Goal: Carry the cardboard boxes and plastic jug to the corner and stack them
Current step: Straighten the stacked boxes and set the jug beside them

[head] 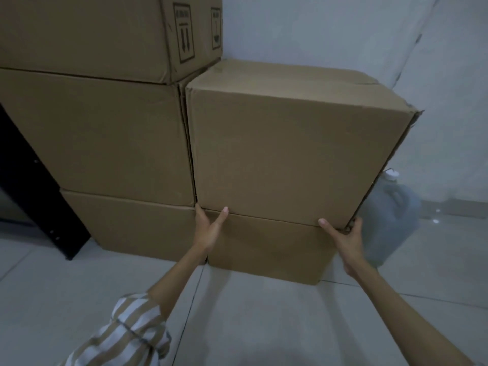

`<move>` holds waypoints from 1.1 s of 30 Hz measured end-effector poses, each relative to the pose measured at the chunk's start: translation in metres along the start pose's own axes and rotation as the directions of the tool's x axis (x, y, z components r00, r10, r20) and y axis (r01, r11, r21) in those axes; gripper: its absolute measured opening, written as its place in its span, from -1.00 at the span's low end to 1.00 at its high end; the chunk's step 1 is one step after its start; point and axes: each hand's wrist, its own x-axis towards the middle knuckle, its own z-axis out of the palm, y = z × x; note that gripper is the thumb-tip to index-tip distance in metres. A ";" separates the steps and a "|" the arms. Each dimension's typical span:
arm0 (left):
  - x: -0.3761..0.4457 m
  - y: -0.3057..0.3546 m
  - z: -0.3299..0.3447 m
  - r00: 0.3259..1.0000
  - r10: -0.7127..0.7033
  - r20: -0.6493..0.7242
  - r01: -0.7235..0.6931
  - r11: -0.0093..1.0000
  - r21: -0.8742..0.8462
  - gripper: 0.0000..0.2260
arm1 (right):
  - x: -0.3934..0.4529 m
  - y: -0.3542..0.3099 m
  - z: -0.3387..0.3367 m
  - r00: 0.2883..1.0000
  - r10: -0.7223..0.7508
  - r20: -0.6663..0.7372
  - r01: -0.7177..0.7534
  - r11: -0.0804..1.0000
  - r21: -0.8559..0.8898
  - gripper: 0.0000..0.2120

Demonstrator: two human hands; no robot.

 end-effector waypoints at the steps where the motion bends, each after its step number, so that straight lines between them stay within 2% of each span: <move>1: -0.006 0.003 0.004 1.000 -0.003 0.010 0.003 1.000 0.025 -0.05 | 0.001 0.001 -0.002 1.000 -0.002 -0.001 0.002 1.000 -0.007 -0.32; 4: -0.021 -0.004 0.015 0.997 -0.070 0.030 0.067 0.994 0.086 -0.19 | 0.001 0.001 -0.002 1.000 0.014 0.010 -0.014 1.000 -0.023 -0.32; 8: -0.027 -0.005 0.020 0.999 -0.039 0.004 0.039 0.995 0.096 -0.25 | -0.003 0.001 0.000 1.000 -0.005 0.029 0.005 1.000 -0.007 -0.36; 11: -0.037 -0.005 0.042 0.999 -0.030 0.035 0.024 0.988 0.154 -0.28 | -0.009 -0.002 -0.007 0.995 -0.002 0.097 0.008 0.998 -0.067 -0.37; 14: -0.061 -0.013 0.079 0.975 0.025 0.219 -0.091 0.951 0.296 -0.38 | -0.012 -0.009 -0.032 0.951 0.037 0.308 0.027 0.979 -0.201 -0.26; 16: -0.074 -0.013 0.107 0.901 0.123 0.417 -0.287 0.889 0.356 -0.50 | -0.010 -0.013 -0.055 0.907 0.100 0.408 0.057 0.933 -0.356 -0.26; 17: -0.078 -0.009 0.123 0.844 0.191 0.502 -0.399 0.849 0.347 -0.56 | -0.007 -0.013 -0.068 0.907 0.112 0.405 0.080 0.901 -0.427 -0.29; 18: -0.082 -0.001 0.140 0.788 0.249 0.563 -0.486 0.813 0.322 -0.62 | -0.002 -0.011 -0.081 0.930 0.088 0.358 0.106 0.866 -0.489 -0.35; 20: -0.087 0.018 0.177 0.705 0.315 0.636 -0.579 0.773 0.259 -0.65 | 0.013 -0.008 -0.107 0.987 -0.050 0.152 0.132 0.793 -0.595 -0.52; 22: -0.091 0.034 0.216 0.641 0.337 0.690 -0.609 0.770 0.190 -0.62 | 0.037 -0.006 -0.129 0.978 -0.201 -0.056 0.115 0.741 -0.662 -0.63; 24: -0.093 0.045 0.250 0.622 0.287 0.729 -0.575 0.799 0.176 -0.58 | 0.065 -0.008 -0.143 0.944 -0.280 -0.174 0.079 0.704 -0.706 -0.55; 26: -0.092 0.051 0.275 0.633 0.215 0.743 -0.529 0.821 0.213 -0.55 | 0.093 -0.017 -0.147 0.955 -0.205 -0.215 -0.010 0.702 -0.712 -0.35; 28: -0.088 0.049 0.290 0.639 0.185 0.747 -0.531 0.809 0.253 -0.54 | 0.118 -0.021 -0.144 0.988 -0.049 -0.146 -0.067 0.719 -0.691 -0.21; 30: -0.082 0.044 0.294 0.635 0.159 0.756 -0.530 0.802 0.276 -0.54 | 0.138 -0.021 -0.141 0.993 0.036 -0.109 -0.094 0.801 -0.591 -0.23; 33: -0.077 0.037 0.285 0.643 0.144 0.753 -0.503 0.820 0.273 -0.55 | 0.146 -0.021 -0.139 0.983 0.017 -0.182 -0.104 0.868 -0.485 -0.40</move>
